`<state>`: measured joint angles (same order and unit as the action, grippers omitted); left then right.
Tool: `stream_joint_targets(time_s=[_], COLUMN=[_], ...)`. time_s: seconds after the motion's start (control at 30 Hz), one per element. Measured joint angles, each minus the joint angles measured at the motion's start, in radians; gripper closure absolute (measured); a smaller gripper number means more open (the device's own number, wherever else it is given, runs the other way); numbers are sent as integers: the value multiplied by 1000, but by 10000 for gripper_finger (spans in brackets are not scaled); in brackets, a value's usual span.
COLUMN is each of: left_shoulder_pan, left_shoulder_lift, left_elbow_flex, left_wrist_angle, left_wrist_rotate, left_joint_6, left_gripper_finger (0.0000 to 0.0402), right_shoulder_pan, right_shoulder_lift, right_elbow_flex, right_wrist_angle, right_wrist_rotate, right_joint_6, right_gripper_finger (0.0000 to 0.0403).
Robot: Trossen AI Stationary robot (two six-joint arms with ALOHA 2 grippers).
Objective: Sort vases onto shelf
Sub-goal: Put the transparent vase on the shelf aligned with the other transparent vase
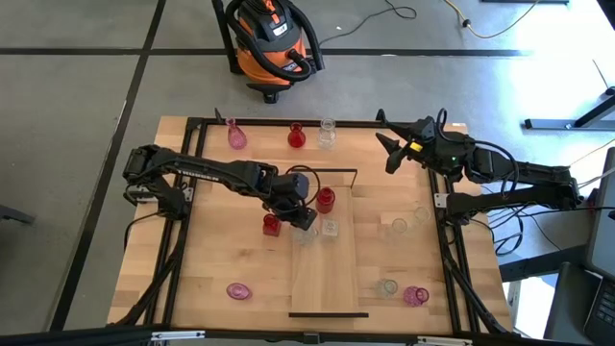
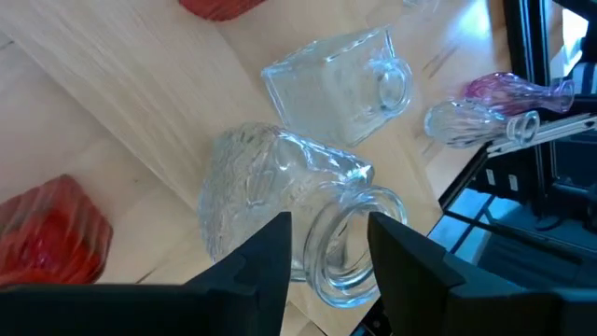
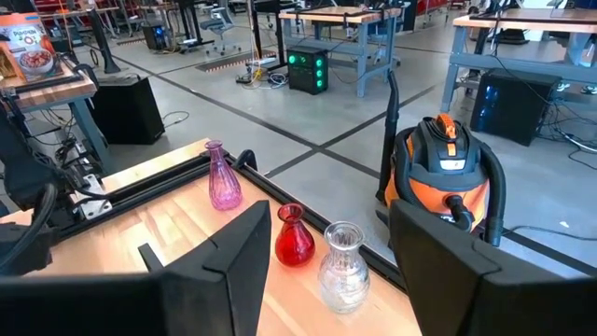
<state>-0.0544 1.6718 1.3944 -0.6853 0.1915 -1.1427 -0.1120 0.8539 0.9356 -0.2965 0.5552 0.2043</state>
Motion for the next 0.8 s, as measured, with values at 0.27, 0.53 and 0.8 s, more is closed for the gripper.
stream_joint_targets(time_s=[0.27,0.53,0.8], left_shoulder_pan=[2,-43,-211], left_shoulder_lift=[-5,-123,-153], left_elbow_flex=[0,0,-13], left_wrist_angle=[-3,-170,-220], left_wrist_rotate=[-16,-158,-253], left_joint_6=[1,-36,-165], left_gripper_finger=[266,266,266], right_shoulder_pan=[0,0,0], right_shoulder_lift=[0,0,0], right_elbow_flex=[0,0,0], right_wrist_angle=[0,1,1], right_wrist_rotate=[-18,-52,-77], right_joint_6=[1,1,1], right_gripper_finger=[201,201,201])
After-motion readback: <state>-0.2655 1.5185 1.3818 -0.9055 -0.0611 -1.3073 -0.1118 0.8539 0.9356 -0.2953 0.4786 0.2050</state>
